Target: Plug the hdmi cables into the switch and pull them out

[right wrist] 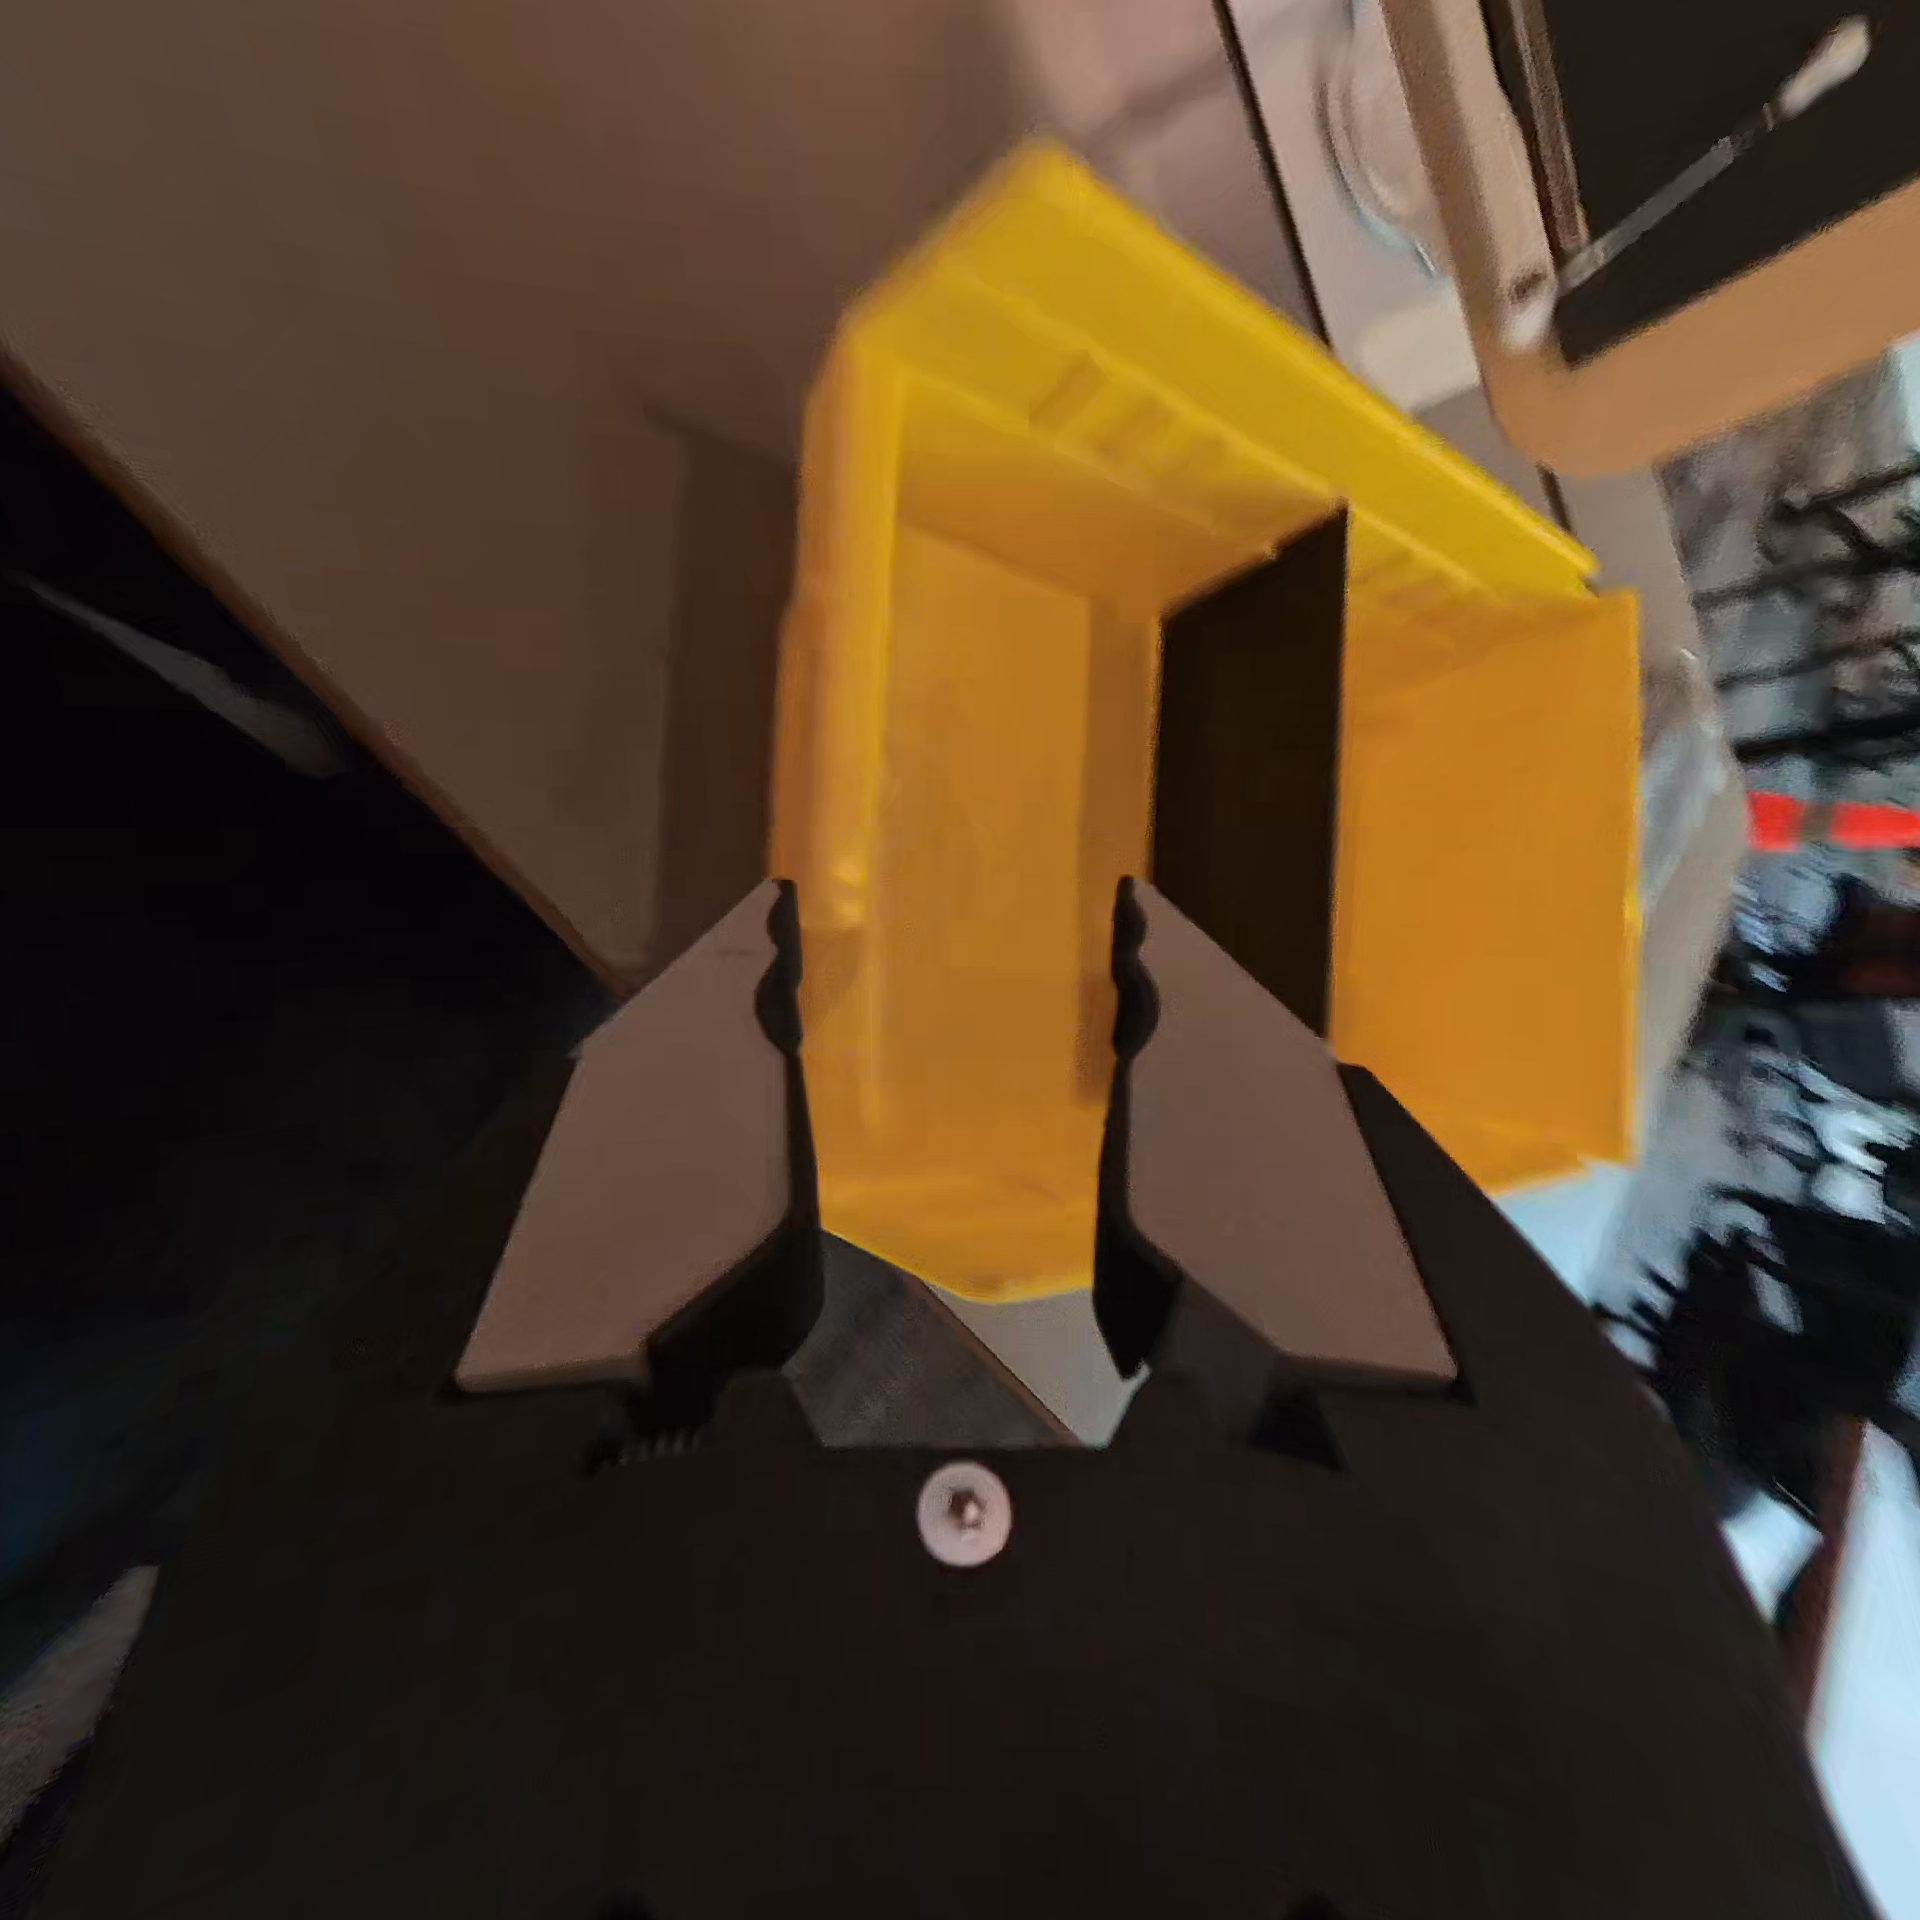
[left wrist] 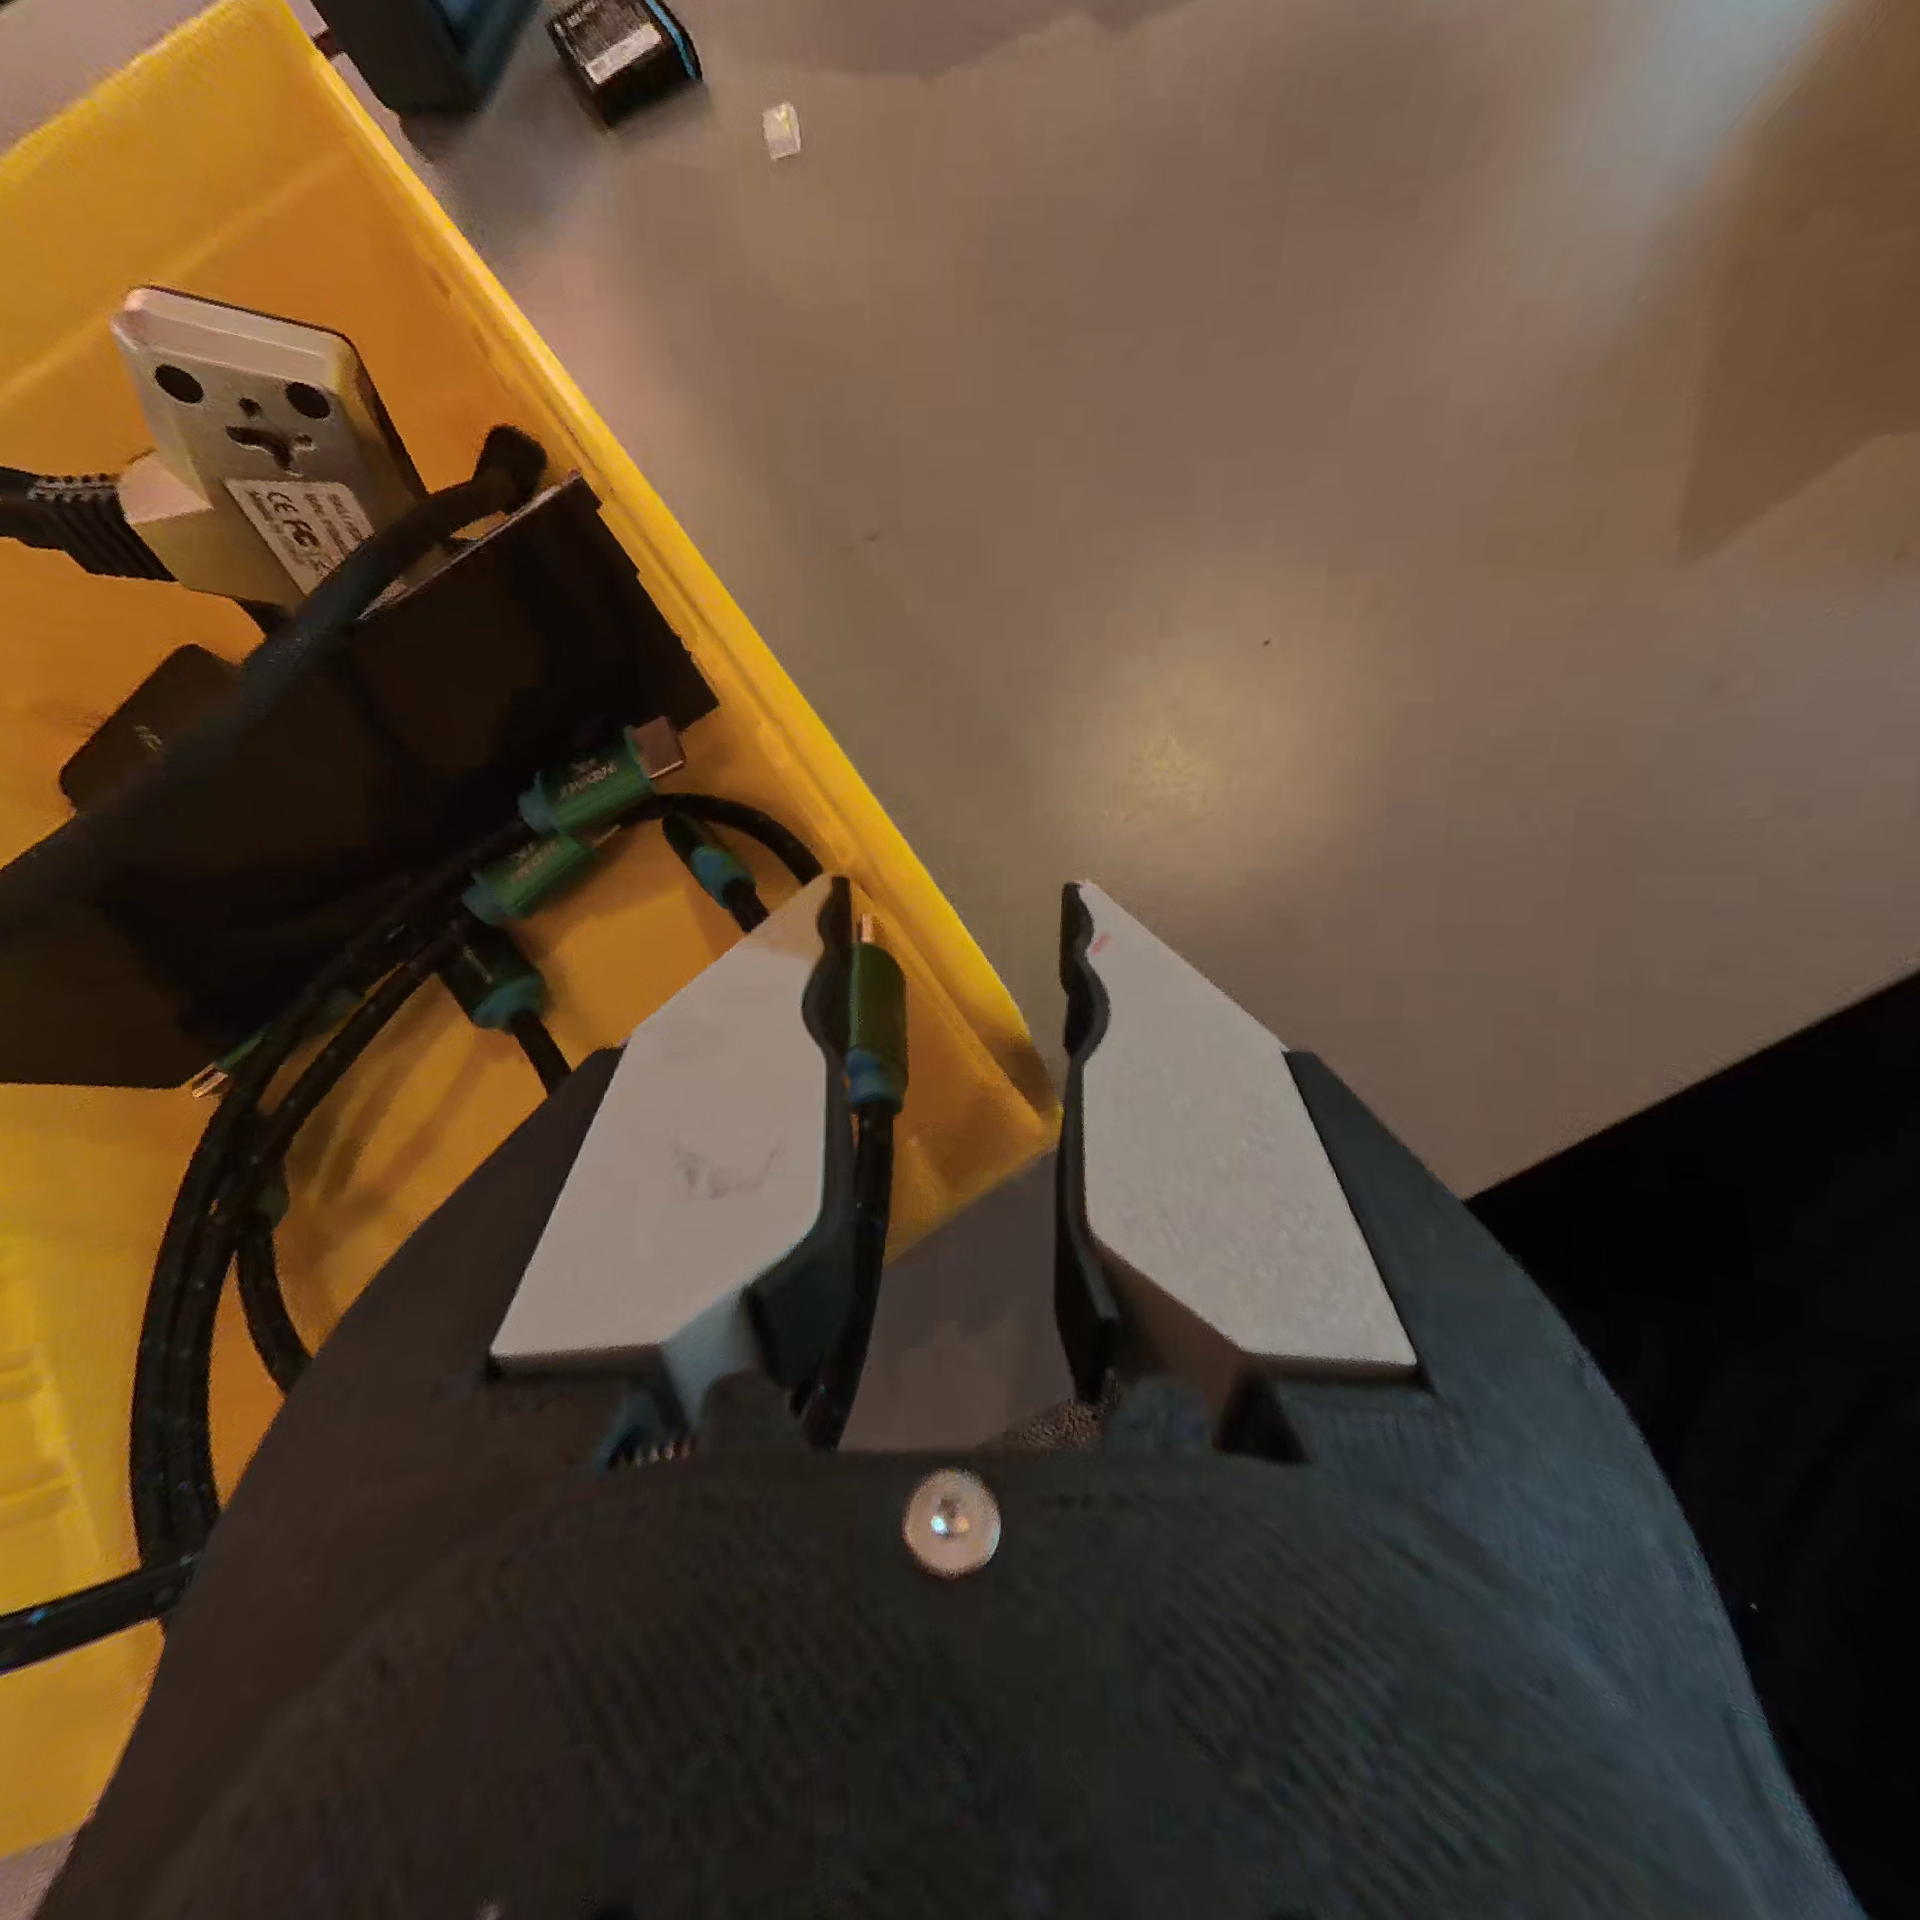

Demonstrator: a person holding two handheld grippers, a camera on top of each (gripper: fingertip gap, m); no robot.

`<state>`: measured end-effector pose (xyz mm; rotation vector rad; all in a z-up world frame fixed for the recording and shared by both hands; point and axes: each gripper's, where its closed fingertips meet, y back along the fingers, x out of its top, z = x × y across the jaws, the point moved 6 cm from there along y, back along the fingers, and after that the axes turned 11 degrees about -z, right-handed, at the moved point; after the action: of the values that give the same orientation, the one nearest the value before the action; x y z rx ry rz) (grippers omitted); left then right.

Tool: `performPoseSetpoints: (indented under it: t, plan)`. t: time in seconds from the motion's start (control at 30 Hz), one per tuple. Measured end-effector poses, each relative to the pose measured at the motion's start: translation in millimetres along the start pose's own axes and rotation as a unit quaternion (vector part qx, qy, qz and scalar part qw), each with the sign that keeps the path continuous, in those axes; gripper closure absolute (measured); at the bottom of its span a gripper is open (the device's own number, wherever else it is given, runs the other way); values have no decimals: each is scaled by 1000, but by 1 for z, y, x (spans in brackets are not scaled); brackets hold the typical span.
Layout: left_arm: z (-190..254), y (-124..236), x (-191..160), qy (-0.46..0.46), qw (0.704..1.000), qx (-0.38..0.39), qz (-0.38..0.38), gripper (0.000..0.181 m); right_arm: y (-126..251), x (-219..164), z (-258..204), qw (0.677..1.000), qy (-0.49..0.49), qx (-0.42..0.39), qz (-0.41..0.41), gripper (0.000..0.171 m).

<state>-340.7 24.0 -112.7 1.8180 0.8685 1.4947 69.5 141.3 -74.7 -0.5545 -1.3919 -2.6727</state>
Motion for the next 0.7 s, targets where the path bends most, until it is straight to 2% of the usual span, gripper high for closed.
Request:
performPoseSetpoints:
  t: [0.07, 0.1, 0.17, 0.23, 0.3, 0.37, 0.5, 0.57, 0.7]
  plan:
    - [-2, -2, -2, -3, 1000, 6, -2, 142, -9, -18, 17, 997, 5, -60, -57, 122]
    - [-4, -2, -3, -2, 1000, 5, -5, 142, -10, -29, 26, 995, -6, -69, -78, 105]
    - [-5, -2, -3, 7, 1000, -10, 1, 141, -6, -49, 47, 992, -55, -73, -92, 101]
    - [-6, -3, -4, 12, 1000, -22, 1, 139, 2, -68, 72, 982, -104, -124, -97, 119]
    - [-6, -3, -3, 11, 1000, -22, 1, 140, 9, -78, 90, 971, -161, -151, -89, 123]
    - [-5, -2, -1, 4, 1000, -13, 4, 144, 16, -69, 88, 974, -200, -104, -27, 121]
    - [-2, 0, 2, -6, 1000, 5, 15, 148, 28, -20, 55, 979, -174, 4, 106, 108]
    - [-1, -2, 3, -8, 1000, 7, 22, 148, 20, 1, 33, 983, -140, 31, 114, 100]
    - [0, -3, 4, -15, 1000, 11, 23, 148, -15, 33, 2, 988, -128, 25, 84, 95]
